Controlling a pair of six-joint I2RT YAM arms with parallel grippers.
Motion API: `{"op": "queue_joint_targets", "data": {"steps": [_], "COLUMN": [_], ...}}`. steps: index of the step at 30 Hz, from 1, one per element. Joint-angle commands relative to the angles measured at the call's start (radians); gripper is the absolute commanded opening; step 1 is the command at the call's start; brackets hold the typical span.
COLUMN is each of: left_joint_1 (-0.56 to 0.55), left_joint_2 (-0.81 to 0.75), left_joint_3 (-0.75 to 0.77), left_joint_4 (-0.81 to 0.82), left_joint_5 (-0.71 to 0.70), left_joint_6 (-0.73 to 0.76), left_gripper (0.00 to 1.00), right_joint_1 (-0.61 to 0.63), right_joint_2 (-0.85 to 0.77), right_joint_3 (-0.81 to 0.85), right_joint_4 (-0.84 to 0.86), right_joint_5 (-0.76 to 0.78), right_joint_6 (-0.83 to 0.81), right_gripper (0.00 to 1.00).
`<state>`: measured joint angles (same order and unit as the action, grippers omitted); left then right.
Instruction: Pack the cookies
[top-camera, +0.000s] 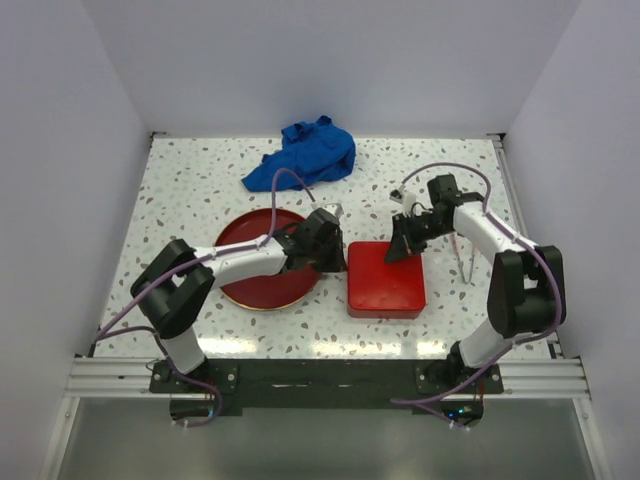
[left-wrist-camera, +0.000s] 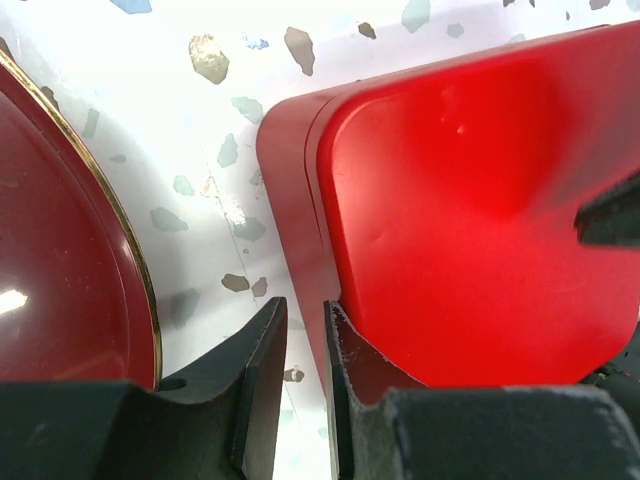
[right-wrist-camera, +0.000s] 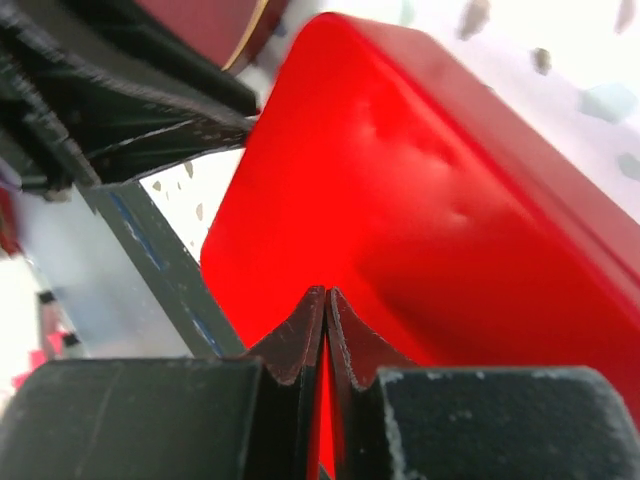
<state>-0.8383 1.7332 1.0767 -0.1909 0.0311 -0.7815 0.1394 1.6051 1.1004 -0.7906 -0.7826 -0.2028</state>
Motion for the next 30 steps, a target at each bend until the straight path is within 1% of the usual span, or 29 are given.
{"op": "queue_joint_targets", "data": {"steps": [1,2,6,8,15,20,23,26,29,30], "left_joint_1": [-0.004,-0.004,-0.005,-0.004,-0.004,-0.001,0.005,0.024,0.048,0.053], "left_joint_2": [0.015,0.016,0.028,0.035,0.051,0.023,-0.032,-0.089,-0.126,-0.135], "left_joint_3": [0.051,0.052,0.061,0.072,0.101,0.109,0.101,0.086,0.055,0.052], "left_joint_4": [0.011,0.011,0.018,0.018,0.010,-0.028,-0.054,-0.055,0.022,0.081], "left_joint_5": [-0.011,-0.011,-0.007,-0.005,-0.014,-0.083,-0.134,-0.106,-0.005,0.042], "left_joint_6": [0.021,0.021,0.027,0.030,0.034,0.048,0.071,0.091,0.126,0.131], "left_gripper": [0.26,0.26,0.27,0.28,0.31,0.33,0.35,0.37,0.38,0.36], "right_joint_1": [-0.083,-0.107,-0.138,-0.174,-0.181,-0.182,-0.182,-0.182,-0.182,-0.182], "right_joint_2": [0.052,0.065,0.136,0.145,0.147,0.161,0.171,0.184,0.196,0.199], "right_joint_3": [0.035,0.029,0.026,0.027,0.029,0.021,0.019,0.013,0.010,0.012], "right_joint_4": [0.040,0.040,0.028,0.024,0.022,0.028,0.036,0.042,0.048,0.050], "right_joint_5": [-0.004,0.028,0.091,0.095,0.095,0.105,0.114,0.118,0.121,0.121], "right_joint_6": [0.085,0.091,0.086,0.082,0.072,0.068,0.068,0.068,0.065,0.065], "right_gripper": [0.05,0.05,0.04,0.04,0.03,0.04,0.04,0.04,0.04,0.04]}}
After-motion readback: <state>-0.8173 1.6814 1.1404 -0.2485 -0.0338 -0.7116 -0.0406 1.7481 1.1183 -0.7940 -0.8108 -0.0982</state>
